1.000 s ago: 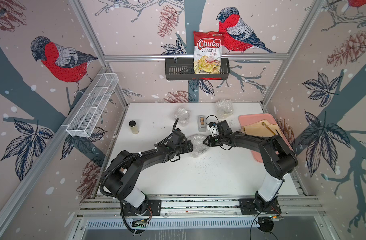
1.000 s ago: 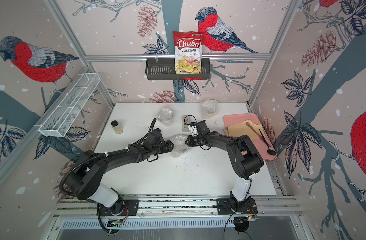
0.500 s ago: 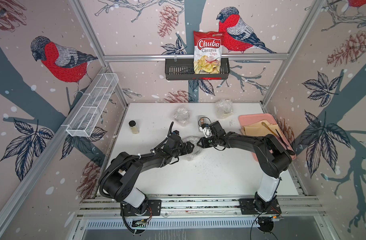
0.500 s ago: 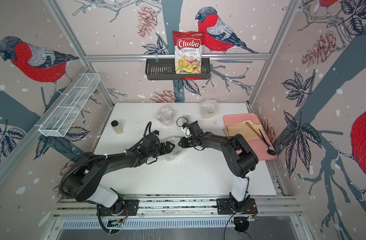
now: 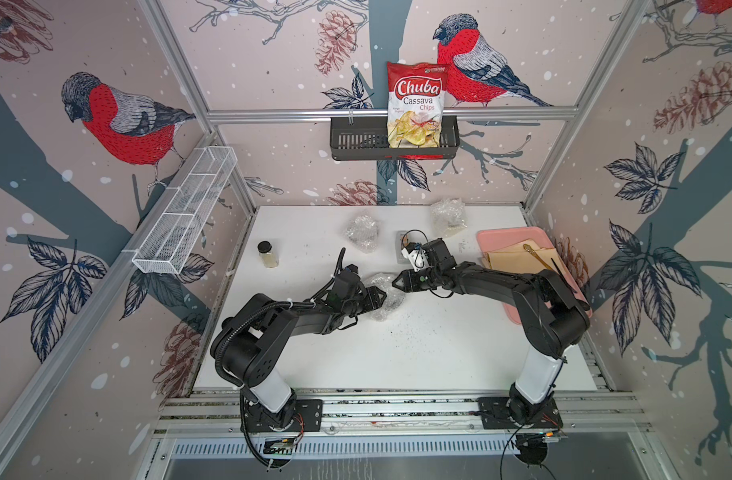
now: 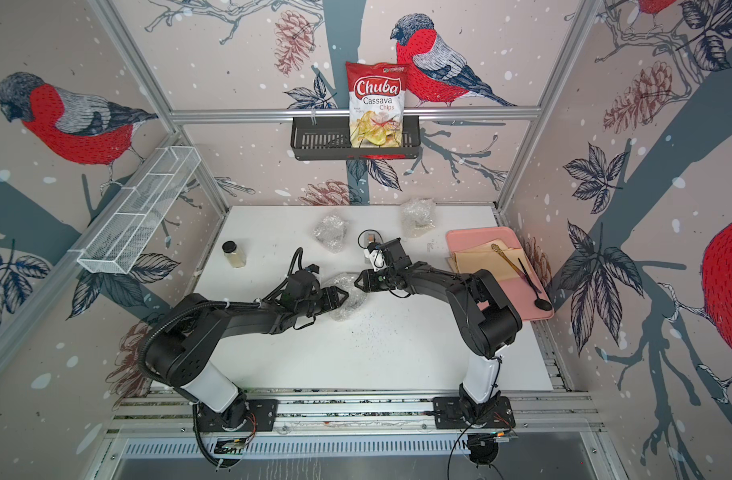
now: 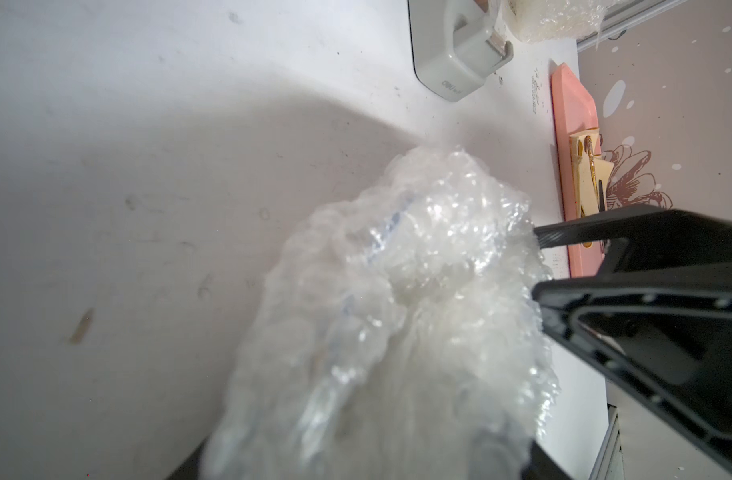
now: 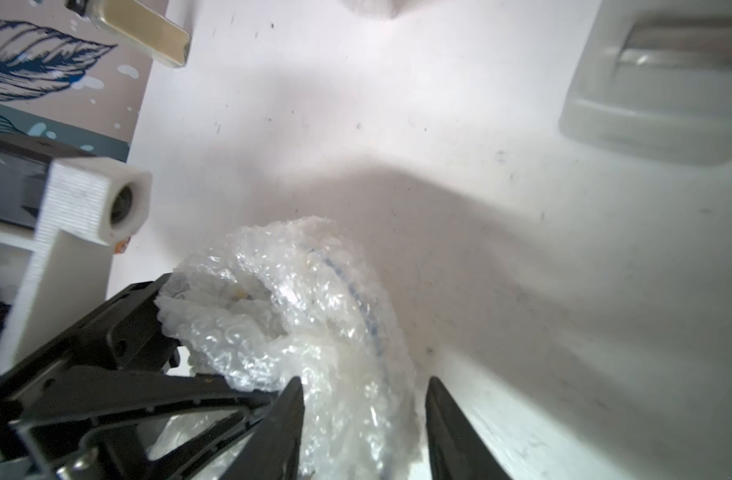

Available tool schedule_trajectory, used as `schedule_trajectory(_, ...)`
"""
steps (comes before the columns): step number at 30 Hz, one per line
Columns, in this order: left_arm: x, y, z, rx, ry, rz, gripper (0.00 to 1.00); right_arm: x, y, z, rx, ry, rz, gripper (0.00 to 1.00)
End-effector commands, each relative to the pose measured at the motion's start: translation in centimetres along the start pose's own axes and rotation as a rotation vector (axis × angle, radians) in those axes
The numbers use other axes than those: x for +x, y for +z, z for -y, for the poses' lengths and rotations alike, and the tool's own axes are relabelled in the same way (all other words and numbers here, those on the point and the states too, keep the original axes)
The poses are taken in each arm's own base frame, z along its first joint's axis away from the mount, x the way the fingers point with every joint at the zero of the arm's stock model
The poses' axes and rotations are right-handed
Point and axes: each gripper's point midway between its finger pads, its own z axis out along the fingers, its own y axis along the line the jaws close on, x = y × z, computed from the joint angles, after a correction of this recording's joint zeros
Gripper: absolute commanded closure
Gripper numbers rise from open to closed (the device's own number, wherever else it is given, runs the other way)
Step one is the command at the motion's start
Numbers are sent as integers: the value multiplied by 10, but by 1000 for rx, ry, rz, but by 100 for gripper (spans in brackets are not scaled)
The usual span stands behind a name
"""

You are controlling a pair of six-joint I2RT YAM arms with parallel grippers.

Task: Wrap bowls in bubble wrap
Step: Tear off the tape using the Tape Cutter.

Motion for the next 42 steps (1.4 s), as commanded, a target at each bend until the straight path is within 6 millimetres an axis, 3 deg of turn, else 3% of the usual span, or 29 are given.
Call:
schedule_trajectory(1,-3,0,-4,-27,14,4,29,-16,-16,-11,-62,4,40,51)
schedule_trajectory(5,-5,2,-2,-34,24,-1,30,-44,-39,5,-46,28,120,51)
schedule_trajectory(10,-5,4,-1,-34,33,-11,30,-83,-55,59,72,106,219,57)
schedule_trajectory(17,-5,5,-4,-53,36,-20,29,-113,-27,82,45,128,203,68)
schedule_trajectory(22,-5,6,-4,-52,39,-24,30,-113,-1,85,4,133,149,69)
schedule_trajectory(31,-2,9,-6,-61,39,-37,30,-108,21,83,-17,130,96,69)
schedule_trajectory(42,-4,9,-4,-57,46,-38,30,-108,20,92,38,130,103,69)
